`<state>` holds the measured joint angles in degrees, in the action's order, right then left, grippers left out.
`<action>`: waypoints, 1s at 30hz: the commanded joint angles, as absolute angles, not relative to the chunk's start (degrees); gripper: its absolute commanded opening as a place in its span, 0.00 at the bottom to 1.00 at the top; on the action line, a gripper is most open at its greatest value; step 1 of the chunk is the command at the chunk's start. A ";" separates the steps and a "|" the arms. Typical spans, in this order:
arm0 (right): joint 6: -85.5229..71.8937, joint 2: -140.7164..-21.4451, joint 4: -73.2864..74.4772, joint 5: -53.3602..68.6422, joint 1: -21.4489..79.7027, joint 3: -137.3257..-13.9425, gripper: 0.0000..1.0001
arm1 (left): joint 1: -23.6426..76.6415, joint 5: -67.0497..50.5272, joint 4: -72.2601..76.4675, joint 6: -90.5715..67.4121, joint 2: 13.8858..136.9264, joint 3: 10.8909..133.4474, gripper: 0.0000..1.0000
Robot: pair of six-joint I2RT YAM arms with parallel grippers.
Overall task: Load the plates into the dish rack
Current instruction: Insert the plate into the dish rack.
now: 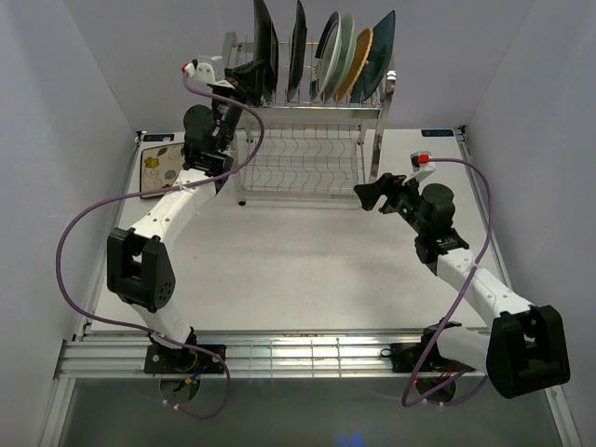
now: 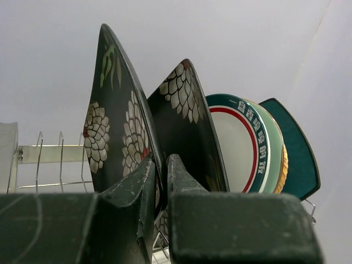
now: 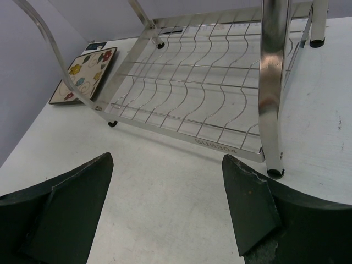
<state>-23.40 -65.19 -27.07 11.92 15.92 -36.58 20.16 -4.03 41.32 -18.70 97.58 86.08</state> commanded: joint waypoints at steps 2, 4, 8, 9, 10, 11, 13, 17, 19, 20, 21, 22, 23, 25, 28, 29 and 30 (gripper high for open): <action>-22.50 -63.46 -28.92 11.51 16.26 -36.65 0.86 | 20.21 -5.71 48.95 -19.69 88.51 84.12 0.00; -22.50 -63.11 -28.92 11.34 16.26 -36.48 0.86 | 20.21 -6.32 49.13 -19.78 87.81 83.06 0.06; -22.50 -63.11 -29.00 11.43 16.26 -36.39 0.86 | 20.21 -7.91 49.39 -19.69 86.31 80.60 0.28; -22.50 -63.11 -29.09 11.51 16.26 -36.39 0.86 | 20.21 -8.08 49.48 -19.60 85.96 79.99 0.31; -22.50 -63.11 -29.00 11.51 16.26 -36.39 0.86 | 20.21 -8.17 49.48 -19.16 86.04 79.81 0.34; -22.50 -63.11 -29.00 11.60 16.26 -36.39 0.86 | 20.21 -8.09 49.40 -18.99 86.13 79.80 0.36; -22.50 -62.93 -29.00 11.60 16.26 -36.30 0.86 | 20.21 -7.74 49.39 -18.46 86.83 80.24 0.42; -22.33 -62.40 -28.83 11.43 16.26 -36.04 0.86 | 20.21 -7.74 48.69 -17.67 88.85 82.00 0.42; -22.24 -62.23 -28.57 11.16 16.26 -36.04 0.86 | 20.21 -7.38 48.43 -17.75 89.56 82.53 0.44; -22.15 -61.97 -28.56 11.08 16.26 -35.95 0.86 | 20.21 -7.12 48.43 -17.84 89.65 82.53 0.47; -22.06 -61.88 -28.48 10.99 16.26 -35.95 0.86 | 20.21 -7.12 48.34 -17.67 89.65 82.53 0.48; -22.06 -61.88 -28.48 10.99 16.26 -35.95 0.86 | 20.21 -7.12 48.25 -17.49 89.21 82.36 0.51; -22.06 -61.87 -28.48 10.99 16.26 -35.95 0.86 | 20.21 -7.12 48.25 -17.23 88.95 82.09 0.57; -21.97 -61.96 -28.39 11.07 16.26 -35.95 0.87 | 20.21 -7.56 47.38 -14.95 87.90 81.48 0.64; -21.80 -61.96 -28.21 11.25 16.26 -35.95 0.86 | 20.21 -6.94 42.74 -11.53 84.56 79.64 0.72; -21.80 -61.79 -28.04 11.25 16.26 -35.95 0.87 | 20.21 -6.86 41.67 -10.21 81.94 77.28 0.74; -21.71 -61.61 -28.04 11.25 16.26 -35.86 0.87 | 20.21 -6.59 40.96 -9.06 80.44 75.43 0.75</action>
<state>-22.96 -63.11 -26.94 11.70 15.92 -36.51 20.14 -6.83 44.66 -13.76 87.42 78.91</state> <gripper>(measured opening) 0.865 0.738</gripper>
